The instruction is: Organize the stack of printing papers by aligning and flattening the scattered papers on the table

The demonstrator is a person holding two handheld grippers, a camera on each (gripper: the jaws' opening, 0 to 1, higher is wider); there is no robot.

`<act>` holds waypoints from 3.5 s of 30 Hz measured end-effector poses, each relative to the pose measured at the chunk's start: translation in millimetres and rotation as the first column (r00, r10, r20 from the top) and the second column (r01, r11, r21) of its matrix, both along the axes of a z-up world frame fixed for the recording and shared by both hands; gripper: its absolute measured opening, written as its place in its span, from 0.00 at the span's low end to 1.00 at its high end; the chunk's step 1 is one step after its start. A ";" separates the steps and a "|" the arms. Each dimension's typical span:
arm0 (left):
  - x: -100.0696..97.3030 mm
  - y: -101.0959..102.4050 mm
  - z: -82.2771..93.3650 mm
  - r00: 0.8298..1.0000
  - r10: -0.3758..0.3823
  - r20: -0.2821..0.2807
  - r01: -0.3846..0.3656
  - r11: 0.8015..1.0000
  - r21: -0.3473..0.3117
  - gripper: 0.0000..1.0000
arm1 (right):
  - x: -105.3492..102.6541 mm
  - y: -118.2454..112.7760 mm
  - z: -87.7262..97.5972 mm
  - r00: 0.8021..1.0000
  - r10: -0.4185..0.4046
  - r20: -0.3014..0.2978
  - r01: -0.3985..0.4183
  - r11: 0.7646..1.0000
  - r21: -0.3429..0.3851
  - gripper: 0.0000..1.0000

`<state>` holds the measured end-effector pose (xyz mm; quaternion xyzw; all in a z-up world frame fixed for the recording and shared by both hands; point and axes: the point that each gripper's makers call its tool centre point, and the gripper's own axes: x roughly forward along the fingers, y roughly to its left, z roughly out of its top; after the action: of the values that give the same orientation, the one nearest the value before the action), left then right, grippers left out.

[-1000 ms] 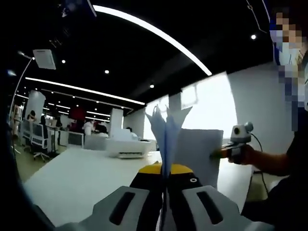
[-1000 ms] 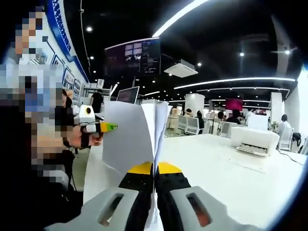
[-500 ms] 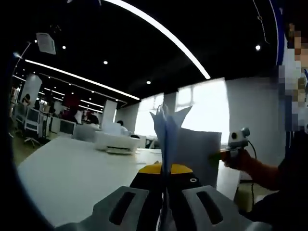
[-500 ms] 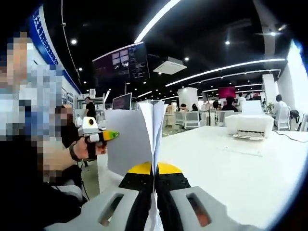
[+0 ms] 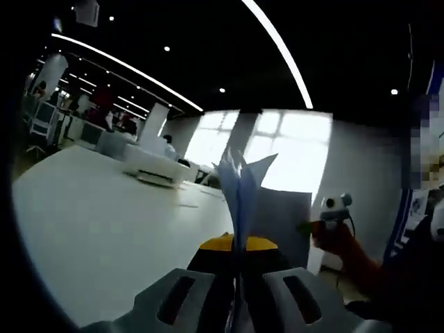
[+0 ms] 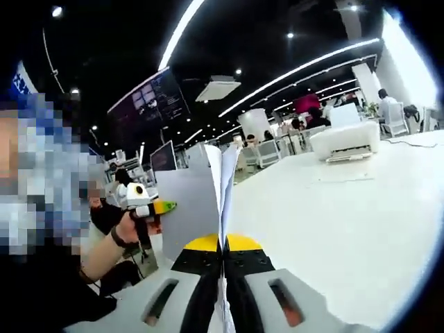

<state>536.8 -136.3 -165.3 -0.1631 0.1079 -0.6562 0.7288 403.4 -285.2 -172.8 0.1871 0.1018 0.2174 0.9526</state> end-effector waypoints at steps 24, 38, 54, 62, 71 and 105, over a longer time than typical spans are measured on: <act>40.8 -61.0 -41.8 0.998 0.051 -0.032 -0.048 0.995 0.086 0.06 | 52.3 -57.9 -57.5 0.971 -0.201 -0.127 0.186 0.975 -0.120 0.00; 54.4 -82.4 -85.1 0.995 0.097 0.024 -0.100 0.980 0.174 0.06 | 83.7 -84.3 -87.7 0.959 -0.250 -0.132 0.222 0.955 -0.197 0.00; 70.2 -97.5 -125.5 0.956 0.109 0.273 -0.205 0.913 0.352 0.10 | 102.5 -124.2 -123.2 0.928 -0.350 -0.124 0.269 0.863 -0.428 0.09; 76.8 -97.7 -130.1 0.910 0.123 0.396 -0.281 0.884 0.373 0.18 | 102.8 -132.6 -141.6 0.916 -0.371 -0.152 0.279 0.862 -0.423 0.28; 100.4 -93.9 -131.3 0.850 0.169 0.500 -0.383 0.848 0.365 0.40 | 105.7 -130.2 -143.1 0.915 -0.383 -0.129 0.282 0.833 -0.477 0.53; 103.5 -68.5 -98.8 0.841 0.313 0.440 -0.428 0.884 0.188 0.97 | 97.3 -139.2 -111.4 0.891 -0.454 0.002 0.419 0.820 -0.389 0.90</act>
<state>640.4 -204.8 -264.1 0.0598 0.0149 -0.4985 0.8647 500.7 -424.4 -284.2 0.0273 0.1396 -0.0392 0.9891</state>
